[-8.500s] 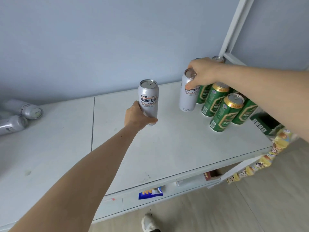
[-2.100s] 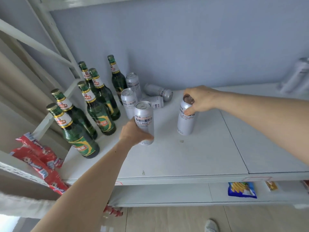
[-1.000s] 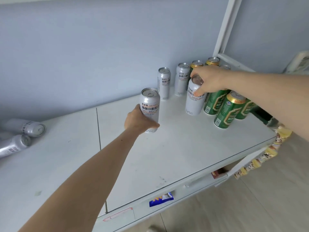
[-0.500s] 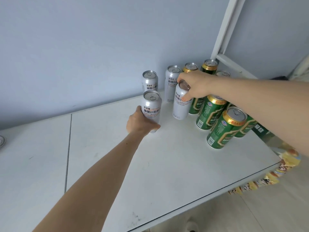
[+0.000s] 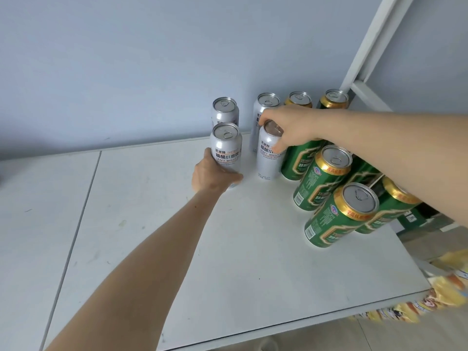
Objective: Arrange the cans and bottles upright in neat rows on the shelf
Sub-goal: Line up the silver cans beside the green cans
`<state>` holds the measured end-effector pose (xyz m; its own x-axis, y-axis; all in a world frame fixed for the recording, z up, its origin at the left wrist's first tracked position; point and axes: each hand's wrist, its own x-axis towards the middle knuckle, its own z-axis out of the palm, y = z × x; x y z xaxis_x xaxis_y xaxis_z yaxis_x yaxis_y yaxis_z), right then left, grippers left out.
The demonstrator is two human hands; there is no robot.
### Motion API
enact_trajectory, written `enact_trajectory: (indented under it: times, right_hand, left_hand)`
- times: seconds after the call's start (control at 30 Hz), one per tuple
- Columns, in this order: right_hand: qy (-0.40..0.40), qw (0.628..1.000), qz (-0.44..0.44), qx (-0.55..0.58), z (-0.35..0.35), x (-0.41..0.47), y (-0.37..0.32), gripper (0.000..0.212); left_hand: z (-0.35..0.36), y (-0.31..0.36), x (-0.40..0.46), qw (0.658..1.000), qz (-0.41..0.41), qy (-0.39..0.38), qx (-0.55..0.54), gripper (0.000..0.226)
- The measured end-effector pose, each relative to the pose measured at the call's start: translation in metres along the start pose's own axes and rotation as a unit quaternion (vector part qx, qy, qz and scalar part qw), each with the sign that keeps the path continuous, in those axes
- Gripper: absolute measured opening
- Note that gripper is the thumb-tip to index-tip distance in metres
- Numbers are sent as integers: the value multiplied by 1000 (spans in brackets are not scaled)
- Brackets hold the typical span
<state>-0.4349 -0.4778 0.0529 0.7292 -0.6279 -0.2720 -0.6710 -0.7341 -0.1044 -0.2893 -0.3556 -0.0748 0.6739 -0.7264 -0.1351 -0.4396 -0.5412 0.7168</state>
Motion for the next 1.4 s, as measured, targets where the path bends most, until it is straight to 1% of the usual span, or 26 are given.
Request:
enact_trajectory:
  times: [0.2, 0.33, 0.53, 0.7, 0.77, 0.9, 1.0, 1.1, 1.23, 1.4]
  right_hand:
    - [-14, 1000, -17, -21, -2, 8, 5, 72]
    - [-14, 999, -22, -23, -4, 10, 7, 72]
    - [-9, 998, -44, -33, -7, 10, 7, 74]
    - [-4, 998, -38, -40, -10, 7, 5, 81]
    - [3, 998, -37, -41, -16, 5, 3, 79]
    - [8, 998, -47, -41, -36, 1, -12, 79]
    - [38, 995, -78, -39, -51, 2, -33, 67]
    - [61, 990, -112, -56, -60, 6, -62, 55]
    - [75, 982, -153, -86, -60, 10, -111, 44]
    - [59, 970, -202, -120, -51, 11, -185, 41]
  left_hand:
    - [1, 2, 0, 1000, 4, -11, -27, 72]
    - [0, -3, -1, 999, 25, -26, -27, 78]
    - [-6, -6, 1, 999, 23, -40, 23, 75]
    - [-15, -9, 2, 996, 8, -58, 64, 81]
    - [-22, -9, 1, 993, 4, -69, 93, 82]
    - [-44, -10, 0, 981, 11, -81, 175, 65]
    - [-67, -10, -5, 968, 28, -64, 240, 55]
    - [-96, -18, -16, 958, 24, -47, 281, 46]
    - [-143, -50, -37, 945, 0, -20, 327, 38]
    - [-213, -108, -78, 931, -53, 4, 362, 32]
